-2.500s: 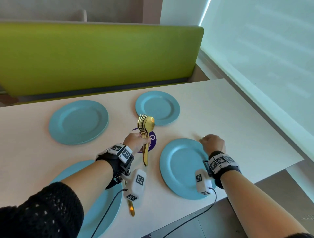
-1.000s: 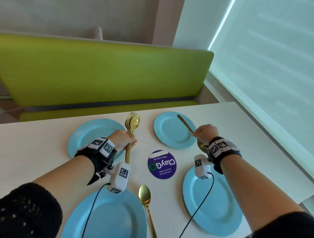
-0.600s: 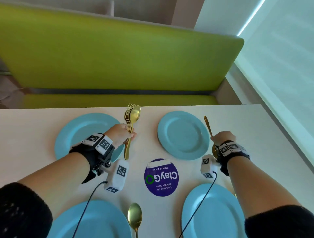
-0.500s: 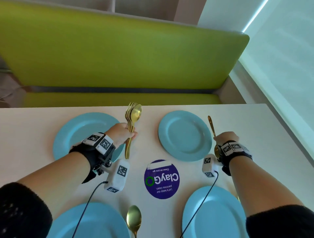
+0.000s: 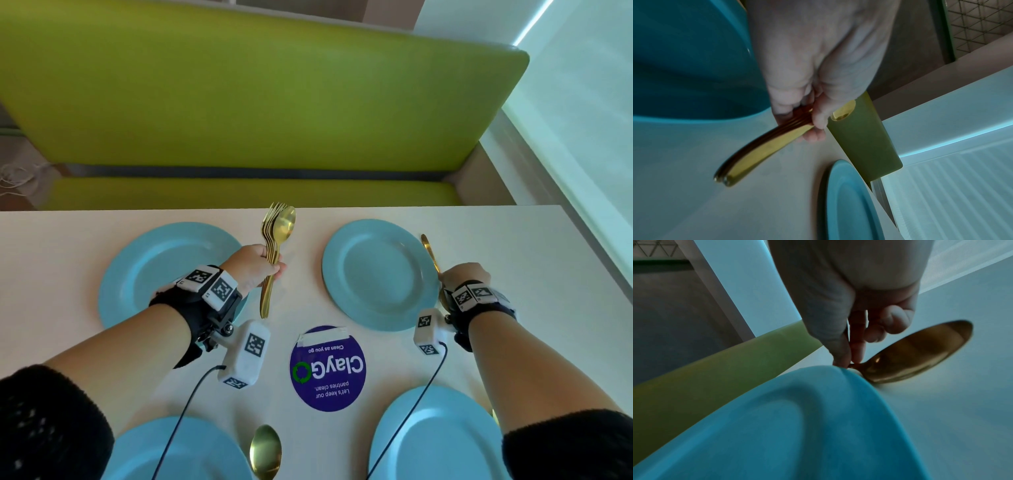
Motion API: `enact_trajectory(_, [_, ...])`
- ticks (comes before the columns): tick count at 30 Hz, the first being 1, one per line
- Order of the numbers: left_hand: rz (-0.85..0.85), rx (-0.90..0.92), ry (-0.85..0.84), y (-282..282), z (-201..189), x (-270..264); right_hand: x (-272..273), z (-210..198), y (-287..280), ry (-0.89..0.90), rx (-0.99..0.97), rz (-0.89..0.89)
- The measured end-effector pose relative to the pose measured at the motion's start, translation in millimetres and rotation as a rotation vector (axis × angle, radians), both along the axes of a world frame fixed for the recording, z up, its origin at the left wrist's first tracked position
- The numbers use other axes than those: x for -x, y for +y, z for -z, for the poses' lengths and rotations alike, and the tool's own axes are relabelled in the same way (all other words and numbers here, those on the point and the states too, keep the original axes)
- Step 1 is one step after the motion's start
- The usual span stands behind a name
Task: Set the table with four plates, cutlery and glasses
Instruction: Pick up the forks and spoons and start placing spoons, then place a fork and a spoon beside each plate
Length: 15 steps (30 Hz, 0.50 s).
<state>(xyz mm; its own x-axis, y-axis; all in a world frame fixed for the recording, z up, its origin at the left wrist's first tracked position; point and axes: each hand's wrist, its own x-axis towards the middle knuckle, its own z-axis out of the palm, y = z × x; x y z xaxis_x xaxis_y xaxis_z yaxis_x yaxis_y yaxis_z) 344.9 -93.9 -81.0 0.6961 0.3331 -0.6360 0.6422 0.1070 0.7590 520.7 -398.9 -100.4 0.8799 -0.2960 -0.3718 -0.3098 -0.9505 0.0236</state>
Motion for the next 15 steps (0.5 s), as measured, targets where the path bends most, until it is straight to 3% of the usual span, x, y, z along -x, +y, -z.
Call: enact_trajectory(15, [0.018, 0.024, -0.054, -4.5, 1.3, 5.9, -0.3, 1.6, 3.1, -0.051, -0.076, 0.005])
